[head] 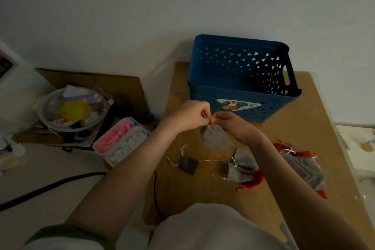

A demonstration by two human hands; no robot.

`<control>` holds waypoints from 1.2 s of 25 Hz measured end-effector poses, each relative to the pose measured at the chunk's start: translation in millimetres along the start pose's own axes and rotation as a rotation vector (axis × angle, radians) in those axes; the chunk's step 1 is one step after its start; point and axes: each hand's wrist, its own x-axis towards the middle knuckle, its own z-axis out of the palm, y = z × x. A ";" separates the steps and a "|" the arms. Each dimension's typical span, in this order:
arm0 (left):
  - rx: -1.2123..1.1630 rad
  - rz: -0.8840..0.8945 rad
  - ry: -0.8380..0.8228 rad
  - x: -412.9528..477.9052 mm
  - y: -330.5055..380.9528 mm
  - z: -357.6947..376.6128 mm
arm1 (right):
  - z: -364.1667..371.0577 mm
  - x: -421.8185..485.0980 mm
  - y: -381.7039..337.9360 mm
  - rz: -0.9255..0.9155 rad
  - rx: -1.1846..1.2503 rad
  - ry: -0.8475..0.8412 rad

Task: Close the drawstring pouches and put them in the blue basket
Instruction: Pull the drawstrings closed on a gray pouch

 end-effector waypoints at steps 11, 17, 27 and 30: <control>0.560 0.343 0.589 -1.2 -10.2 37.7 | 15.9 20.7 -6.1 0.047 0.309 0.179; 0.557 0.408 0.631 -2.7 -20.1 40.6 | 9.2 18.6 -5.8 0.207 0.502 0.072; 0.514 0.382 0.620 -0.2 -20.2 40.9 | 4.1 18.1 6.4 0.214 0.743 0.002; -0.026 -0.046 0.517 1.7 -14.2 42.7 | 1.7 20.9 8.1 0.165 0.779 -0.010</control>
